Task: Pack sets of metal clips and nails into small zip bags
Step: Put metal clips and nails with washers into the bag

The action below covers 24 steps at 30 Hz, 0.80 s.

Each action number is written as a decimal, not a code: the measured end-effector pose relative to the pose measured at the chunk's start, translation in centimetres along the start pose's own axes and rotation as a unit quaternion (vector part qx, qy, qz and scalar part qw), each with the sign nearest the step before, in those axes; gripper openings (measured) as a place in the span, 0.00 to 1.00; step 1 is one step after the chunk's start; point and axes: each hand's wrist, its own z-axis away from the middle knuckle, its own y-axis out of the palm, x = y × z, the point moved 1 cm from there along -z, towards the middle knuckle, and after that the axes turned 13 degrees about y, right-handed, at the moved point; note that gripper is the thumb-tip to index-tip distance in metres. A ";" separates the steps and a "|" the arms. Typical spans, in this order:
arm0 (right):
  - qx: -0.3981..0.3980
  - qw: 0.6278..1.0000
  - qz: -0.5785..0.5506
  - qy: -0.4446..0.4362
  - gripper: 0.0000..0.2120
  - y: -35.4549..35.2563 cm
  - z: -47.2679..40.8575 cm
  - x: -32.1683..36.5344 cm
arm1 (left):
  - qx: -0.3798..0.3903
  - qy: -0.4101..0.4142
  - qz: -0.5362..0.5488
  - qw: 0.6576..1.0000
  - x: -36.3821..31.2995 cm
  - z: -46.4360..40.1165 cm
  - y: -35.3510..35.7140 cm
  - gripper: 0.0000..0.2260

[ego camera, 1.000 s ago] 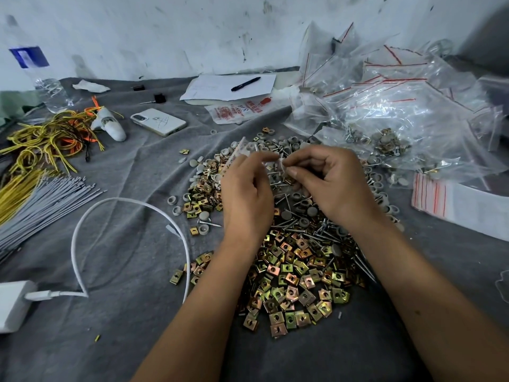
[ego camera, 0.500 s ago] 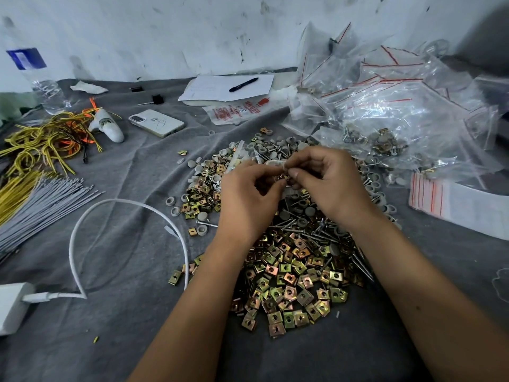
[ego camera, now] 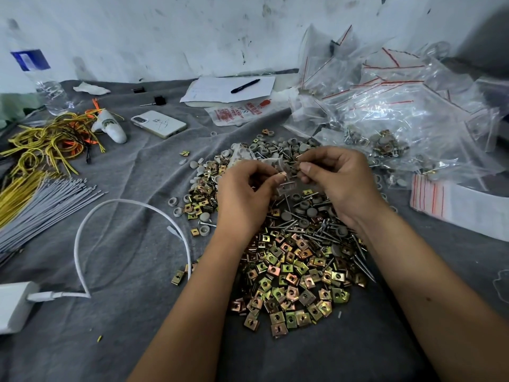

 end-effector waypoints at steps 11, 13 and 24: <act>0.010 0.989 0.120 -0.081 0.08 0.9 0.3 0.0 | -0.024 -0.019 0.036 0.999 -0.3 -0.1 0.0 0.03; -0.003 0.991 0.108 -0.074 0.05 0.6 0.2 0.1 | -0.023 -0.015 0.026 0.999 -0.2 -0.1 0.1 0.02; -0.016 0.998 0.054 -0.014 0.07 0.0 -0.1 -0.2 | -0.022 0.001 -0.012 1.000 -0.5 0.2 0.3 0.05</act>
